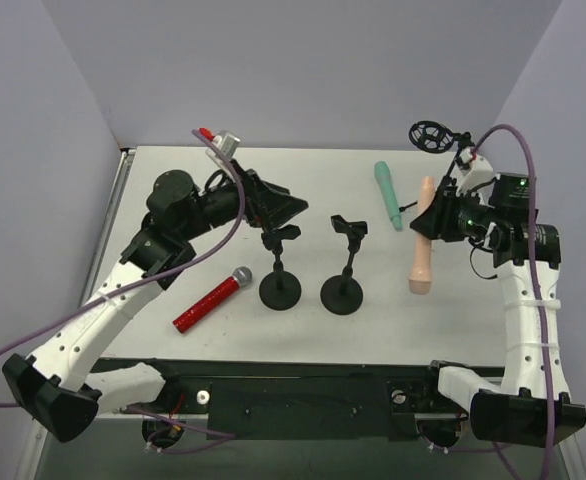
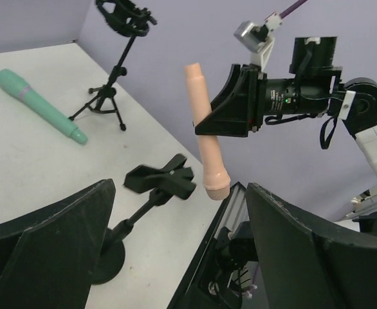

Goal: Attach the microphones to the stand

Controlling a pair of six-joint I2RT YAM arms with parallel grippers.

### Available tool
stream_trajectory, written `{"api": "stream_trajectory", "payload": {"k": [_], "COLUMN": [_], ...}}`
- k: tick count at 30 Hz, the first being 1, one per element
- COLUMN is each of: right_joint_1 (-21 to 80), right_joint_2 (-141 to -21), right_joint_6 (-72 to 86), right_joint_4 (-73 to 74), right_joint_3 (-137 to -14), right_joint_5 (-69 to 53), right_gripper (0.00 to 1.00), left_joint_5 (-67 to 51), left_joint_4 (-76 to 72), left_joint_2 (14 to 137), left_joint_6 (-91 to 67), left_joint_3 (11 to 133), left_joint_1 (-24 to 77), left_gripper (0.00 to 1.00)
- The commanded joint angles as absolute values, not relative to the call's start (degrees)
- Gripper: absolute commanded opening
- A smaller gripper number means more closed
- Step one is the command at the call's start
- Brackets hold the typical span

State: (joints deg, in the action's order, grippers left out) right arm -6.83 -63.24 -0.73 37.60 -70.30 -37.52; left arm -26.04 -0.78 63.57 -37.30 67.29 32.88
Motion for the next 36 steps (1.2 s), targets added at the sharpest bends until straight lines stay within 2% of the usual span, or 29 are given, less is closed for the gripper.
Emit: {"api": "stream_trajectory", "payload": {"k": [1,6,9,14,19,29,31,36], "right_joint_1": [-7.2,-7.2,-7.2,-7.1,-6.7,-4.5,-3.5,-3.8], "right_joint_2": [-63.6,-70.3,-74.1,-75.1,-73.6,-70.8,-70.5,-70.7], "right_joint_6": [0.0,16.6,27.7,42.8,42.5,41.0,41.7,41.4], "right_joint_4": [40.1,34.5,27.8,14.2,13.4,13.6,12.4,12.2], "right_joint_3": [-83.0,-100.6,-107.0,-104.4,-100.2,-95.2,-94.0,-94.0], "right_joint_5": [-43.4,-45.5,-48.0,-51.4,-51.9,-53.2,-52.7,-53.1], "right_gripper": [0.00,0.01,0.01,0.01,0.01,0.01,0.01,0.03], "left_joint_5": [-26.6,-24.9,-23.0,-20.7,-23.8,-25.1,-25.0,-25.8], "left_joint_4": [-4.3,-6.8,-9.7,-15.4,-18.8,-26.8,-26.8,-23.7], "left_joint_2": [70.4,79.7,85.2,92.8,99.8,101.8,102.7,104.6], "left_joint_6": [-37.4,-38.9,-40.3,-45.9,-51.8,-59.8,-61.5,-62.5], "left_joint_3": [76.5,84.1,86.7,92.1,98.5,97.6,98.3,100.5], "left_joint_1": [38.0,43.2,45.9,49.0,50.5,50.5,50.6,51.2], "left_gripper": [0.94,0.94,0.94,0.94,0.89,0.87,0.84,0.67]}}
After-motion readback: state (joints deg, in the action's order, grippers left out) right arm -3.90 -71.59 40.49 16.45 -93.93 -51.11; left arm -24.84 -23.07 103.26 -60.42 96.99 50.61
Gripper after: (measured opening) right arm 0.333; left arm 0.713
